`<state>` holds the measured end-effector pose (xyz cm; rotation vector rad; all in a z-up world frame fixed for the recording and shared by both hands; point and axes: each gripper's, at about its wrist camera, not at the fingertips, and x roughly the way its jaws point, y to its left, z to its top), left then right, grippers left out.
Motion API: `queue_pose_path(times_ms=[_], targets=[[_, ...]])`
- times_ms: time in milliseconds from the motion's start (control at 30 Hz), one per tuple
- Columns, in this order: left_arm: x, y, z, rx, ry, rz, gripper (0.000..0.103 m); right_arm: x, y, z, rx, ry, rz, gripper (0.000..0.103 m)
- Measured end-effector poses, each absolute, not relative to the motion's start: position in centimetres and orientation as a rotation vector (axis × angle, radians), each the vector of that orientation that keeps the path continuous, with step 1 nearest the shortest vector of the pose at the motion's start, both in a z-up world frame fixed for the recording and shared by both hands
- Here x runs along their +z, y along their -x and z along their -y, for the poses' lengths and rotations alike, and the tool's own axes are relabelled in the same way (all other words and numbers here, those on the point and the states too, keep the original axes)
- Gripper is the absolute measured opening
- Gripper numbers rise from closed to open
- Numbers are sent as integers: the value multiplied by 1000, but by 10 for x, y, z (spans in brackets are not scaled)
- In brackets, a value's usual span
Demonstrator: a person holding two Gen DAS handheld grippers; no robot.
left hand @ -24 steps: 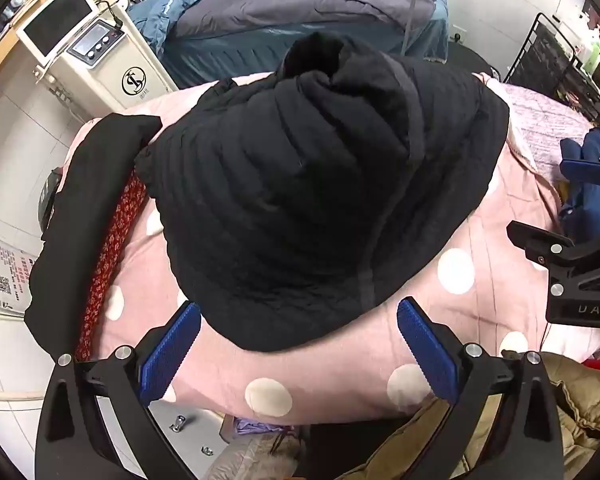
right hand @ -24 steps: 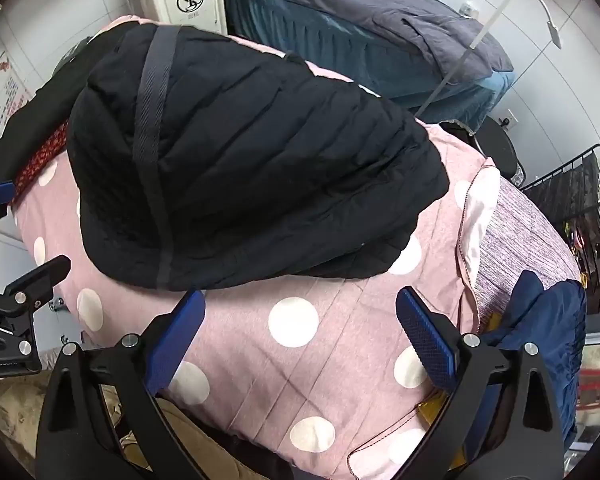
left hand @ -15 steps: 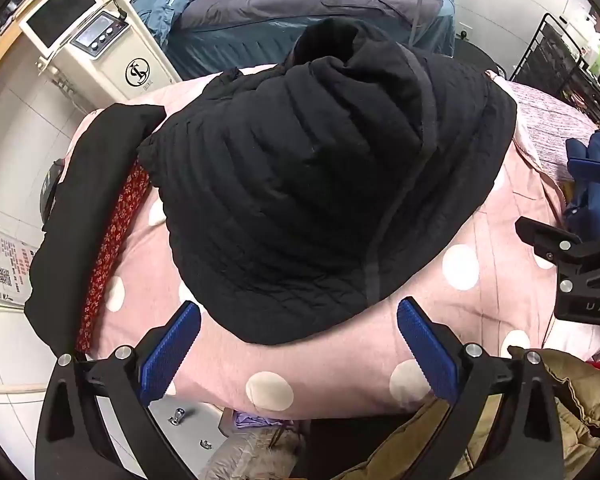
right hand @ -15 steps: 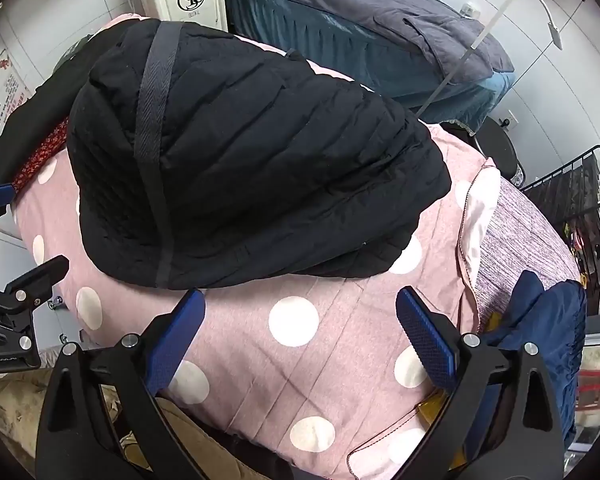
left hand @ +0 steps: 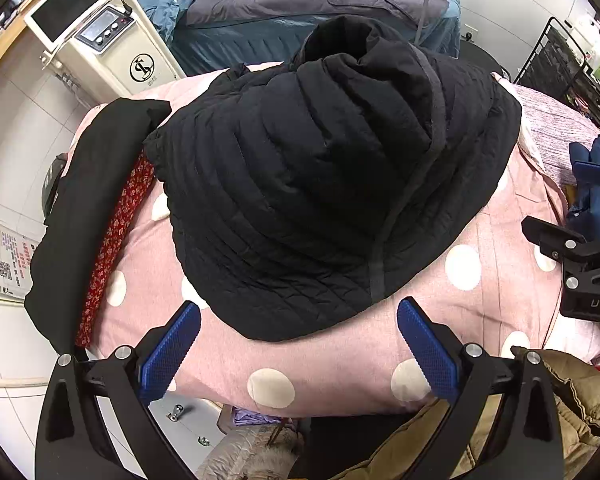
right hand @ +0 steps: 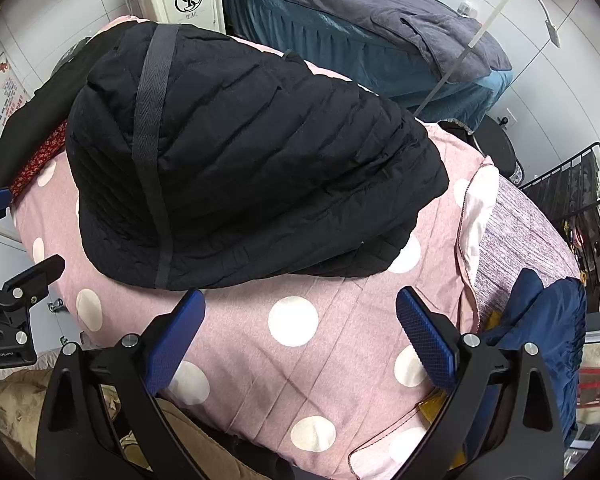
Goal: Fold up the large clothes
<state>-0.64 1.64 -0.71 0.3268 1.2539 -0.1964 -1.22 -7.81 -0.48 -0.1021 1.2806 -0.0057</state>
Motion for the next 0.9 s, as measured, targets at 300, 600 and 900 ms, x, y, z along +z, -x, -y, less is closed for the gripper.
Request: queue_pose_path(times_ms=[300, 600, 900], targets=[[-10, 7, -18, -194, -321, -1268, 97, -7, 15, 77, -9, 104, -1282, 95], [-12, 6, -16, -193, -318, -1277, 97, -7, 17, 76, -9, 106, -1283, 95], [-12, 7, -16, -192, -320, -1279, 97, -8, 18, 76, -7, 107, -1284, 95]])
